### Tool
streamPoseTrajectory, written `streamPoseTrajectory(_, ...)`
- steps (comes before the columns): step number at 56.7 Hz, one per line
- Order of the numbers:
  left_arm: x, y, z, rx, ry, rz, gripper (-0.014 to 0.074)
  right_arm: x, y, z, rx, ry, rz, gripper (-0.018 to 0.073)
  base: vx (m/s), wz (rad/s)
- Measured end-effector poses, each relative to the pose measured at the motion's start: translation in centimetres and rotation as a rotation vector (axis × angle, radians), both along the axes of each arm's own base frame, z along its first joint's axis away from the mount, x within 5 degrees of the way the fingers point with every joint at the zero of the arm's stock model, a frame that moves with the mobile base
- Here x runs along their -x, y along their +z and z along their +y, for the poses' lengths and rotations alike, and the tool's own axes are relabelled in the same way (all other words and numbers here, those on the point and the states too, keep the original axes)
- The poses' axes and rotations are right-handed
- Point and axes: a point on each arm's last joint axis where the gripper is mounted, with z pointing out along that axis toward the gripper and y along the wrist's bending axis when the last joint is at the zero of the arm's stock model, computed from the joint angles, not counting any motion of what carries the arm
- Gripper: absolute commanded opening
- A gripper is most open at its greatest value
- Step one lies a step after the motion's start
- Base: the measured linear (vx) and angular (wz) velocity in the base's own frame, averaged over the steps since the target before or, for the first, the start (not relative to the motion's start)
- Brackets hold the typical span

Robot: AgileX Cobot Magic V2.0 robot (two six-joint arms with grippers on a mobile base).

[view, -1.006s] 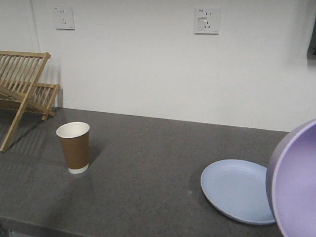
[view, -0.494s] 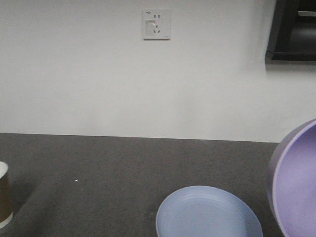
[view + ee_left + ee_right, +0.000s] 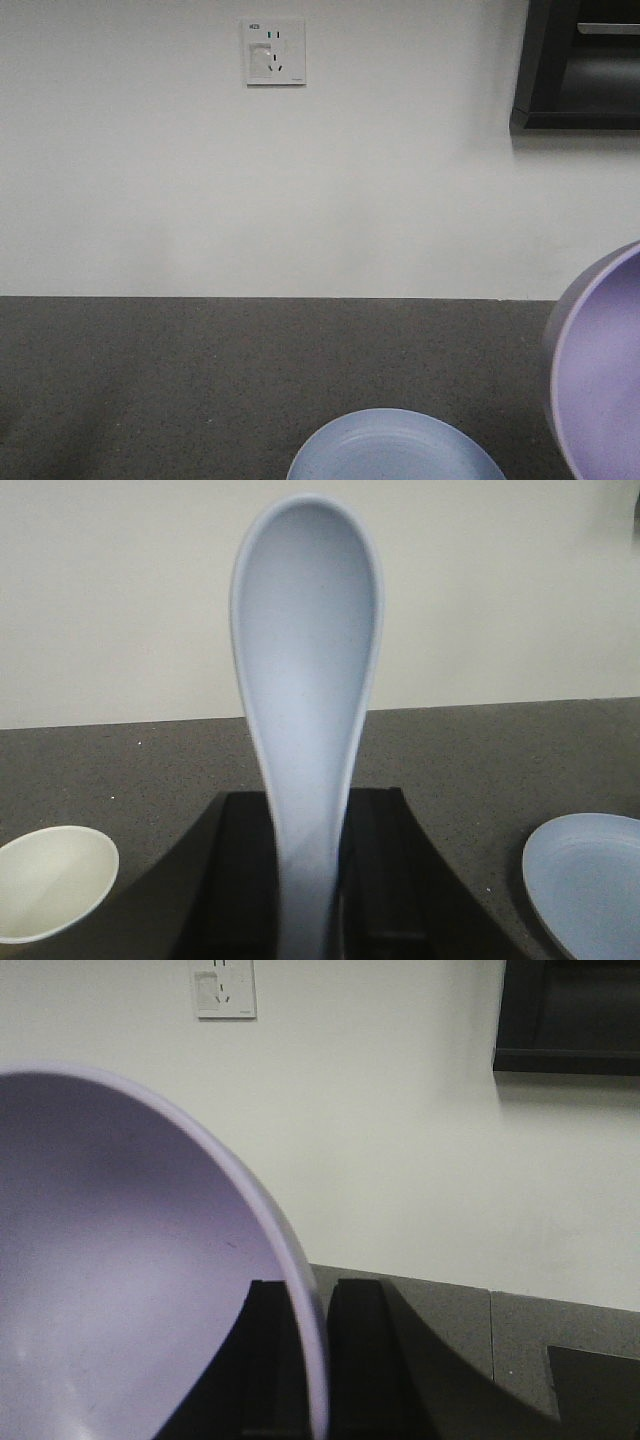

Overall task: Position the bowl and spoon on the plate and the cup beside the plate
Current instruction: 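Drive the base, carrying spoon and bowl, to the pale blue plate, then lower the lavender bowl onto the pale blue plate and release it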

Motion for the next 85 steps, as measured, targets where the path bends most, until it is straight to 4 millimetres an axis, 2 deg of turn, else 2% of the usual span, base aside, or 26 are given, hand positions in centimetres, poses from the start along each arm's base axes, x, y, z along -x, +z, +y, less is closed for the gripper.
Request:
streamPoseTrajectory(29,0.0,0.0,0.0,0.000,0.000,0.000,-0.0006,0.0,0.0,0.0,0.000,0.001,0.000,-0.0009,0.00,0.00)
streamPoseTrajectory(50,0.0,0.0,0.0,0.000,0.000,0.000,-0.0006,0.0,1.1,-0.2,-0.123,-0.022,-0.099,-0.0009,0.00,0.00)
streamPoseTrajectory(75,0.0,0.1,0.0,0.002,0.000,-0.007,-0.0006,0.0,1.3,-0.1,-0.155,-0.014,-0.110,-0.0009,0.00,0.00)
streamPoseTrajectory(80,0.0,0.1,0.0,0.001,0.000,-0.006,-0.0006,-0.5,1.2,-0.2,-0.175,-0.010,-0.094,-0.0009,0.00,0.00)
streamPoseTrajectory(85,0.0,0.1,0.0,0.001,0.000,-0.006,-0.0006,-2.0,0.8,-0.5,-0.211,0.007,-0.035,-0.0009,0.00,0.00)
